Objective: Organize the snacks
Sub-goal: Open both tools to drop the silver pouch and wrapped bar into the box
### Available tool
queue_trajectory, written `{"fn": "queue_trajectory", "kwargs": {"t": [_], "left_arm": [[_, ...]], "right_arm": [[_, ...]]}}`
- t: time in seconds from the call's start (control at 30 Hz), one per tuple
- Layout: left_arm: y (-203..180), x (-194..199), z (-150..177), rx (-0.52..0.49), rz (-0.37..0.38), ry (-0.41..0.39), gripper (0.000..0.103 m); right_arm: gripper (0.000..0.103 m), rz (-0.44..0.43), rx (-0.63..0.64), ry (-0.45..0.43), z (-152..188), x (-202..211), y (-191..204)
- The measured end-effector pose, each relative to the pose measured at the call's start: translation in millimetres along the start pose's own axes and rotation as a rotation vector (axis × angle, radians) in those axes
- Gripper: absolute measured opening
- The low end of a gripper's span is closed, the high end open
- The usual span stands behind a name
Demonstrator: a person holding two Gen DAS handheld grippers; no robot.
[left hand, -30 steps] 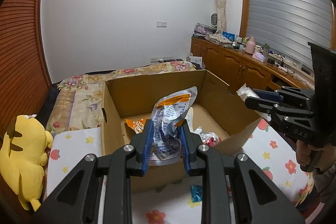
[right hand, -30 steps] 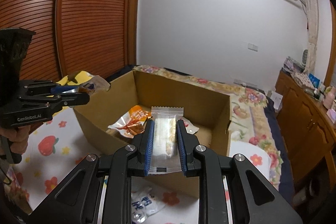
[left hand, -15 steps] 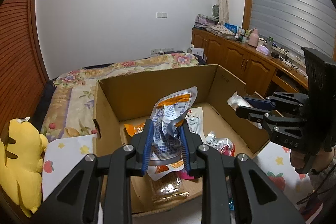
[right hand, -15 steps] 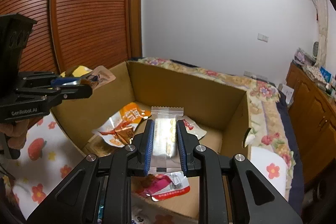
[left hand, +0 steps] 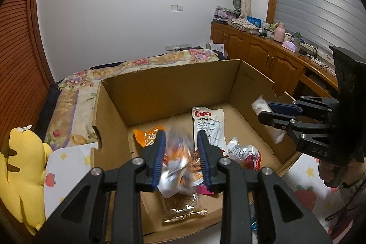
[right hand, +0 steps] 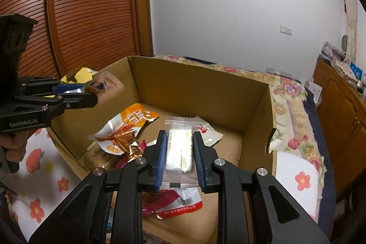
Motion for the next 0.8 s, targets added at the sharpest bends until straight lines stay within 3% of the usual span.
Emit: {"fn": "queue_trajectory", "kwargs": {"t": [0.17,0.33,0.43,0.5,0.6,0.8], "left_arm": [[0.5,6.1,1.1,0.009,-0.01,-0.017,0.05],[-1.4,17.1,3.2,0.014,-0.026,-0.025,0.051],[-5.9,30.1,6.1,0.011,-0.03,-0.038,0.064],[-8.3,38.6,7.5,0.007,-0.032,-0.054,0.076],[-12.7,50.5,11.6,0.006,-0.03,-0.071,0.082],[-25.0,70.6,26.8,-0.01,-0.03,-0.074,0.086]], "right_arm": [[0.025,-0.003,-0.004,-0.005,-0.7,3.9,1.1],[0.025,-0.007,-0.008,-0.022,-2.5,18.8,7.1],[0.027,-0.008,-0.019,-0.04,-2.0,35.0,12.5],[0.031,-0.01,-0.028,-0.052,0.4,49.3,18.3],[0.035,-0.01,-0.033,-0.069,7.6,71.2,27.6],[0.05,0.0,-0.05,-0.067,30.0,99.2,42.1]]}}
Point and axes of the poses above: each gripper's, at about its wrist camera, not at the fingertips, and x roughly against the way its jaws point, y to its left, z to its underside, the point moved 4 cm from there along -x, roughly the way its jaws point, and after that the axes turned 10 degrees about -y, right-handed, at the moved point
